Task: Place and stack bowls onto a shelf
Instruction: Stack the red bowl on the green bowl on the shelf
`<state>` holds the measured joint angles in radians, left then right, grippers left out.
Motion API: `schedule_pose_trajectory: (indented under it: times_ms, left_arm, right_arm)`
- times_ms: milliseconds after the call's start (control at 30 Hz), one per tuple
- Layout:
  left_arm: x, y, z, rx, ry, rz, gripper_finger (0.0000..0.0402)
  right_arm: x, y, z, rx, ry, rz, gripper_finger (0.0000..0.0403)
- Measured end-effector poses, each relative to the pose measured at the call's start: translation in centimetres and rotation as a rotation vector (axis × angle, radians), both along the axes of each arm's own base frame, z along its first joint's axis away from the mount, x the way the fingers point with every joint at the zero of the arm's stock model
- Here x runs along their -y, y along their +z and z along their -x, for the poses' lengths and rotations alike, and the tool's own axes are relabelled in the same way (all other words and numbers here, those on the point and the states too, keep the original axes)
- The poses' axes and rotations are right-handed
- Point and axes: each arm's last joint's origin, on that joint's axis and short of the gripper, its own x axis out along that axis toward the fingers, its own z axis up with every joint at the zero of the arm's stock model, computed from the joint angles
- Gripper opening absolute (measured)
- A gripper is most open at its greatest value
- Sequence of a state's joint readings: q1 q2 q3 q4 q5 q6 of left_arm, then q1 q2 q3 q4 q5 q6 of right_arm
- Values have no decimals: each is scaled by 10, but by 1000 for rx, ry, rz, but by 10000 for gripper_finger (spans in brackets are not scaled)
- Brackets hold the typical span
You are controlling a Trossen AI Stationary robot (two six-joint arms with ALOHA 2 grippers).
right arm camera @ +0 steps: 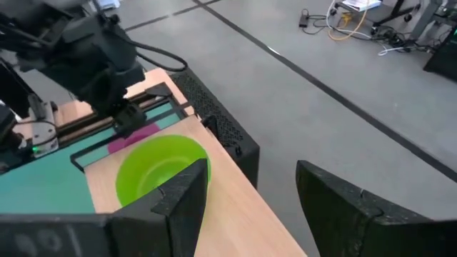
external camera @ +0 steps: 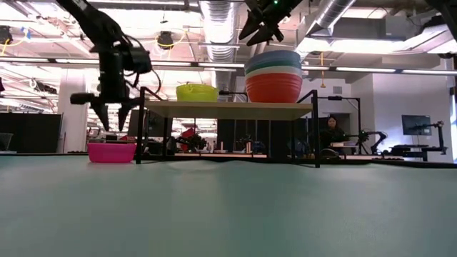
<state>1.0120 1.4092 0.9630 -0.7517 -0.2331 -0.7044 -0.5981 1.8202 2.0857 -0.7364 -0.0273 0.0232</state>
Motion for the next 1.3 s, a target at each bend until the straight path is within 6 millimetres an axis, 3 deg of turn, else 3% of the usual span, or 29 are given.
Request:
schedule_pose_trajectory:
  times_ms: [133, 667, 1033, 1300]
  left_arm:
    - [-9, -16, 0, -47, 64, 38, 141]
    - [-17, -40, -10, -149, 130, 48, 141]
    - [5, -40, -10, -190, 38, 239, 141]
    - [21, -39, -6, -266, 107, 314, 141]
  right_arm:
    - [3, -1, 3, -21, 2, 5, 238]
    - [15, -4, 14, -73, 8, 22, 238]
    - [21, -4, 19, -95, 13, 50, 238]
    - [25, -4, 21, -105, 13, 67, 238]
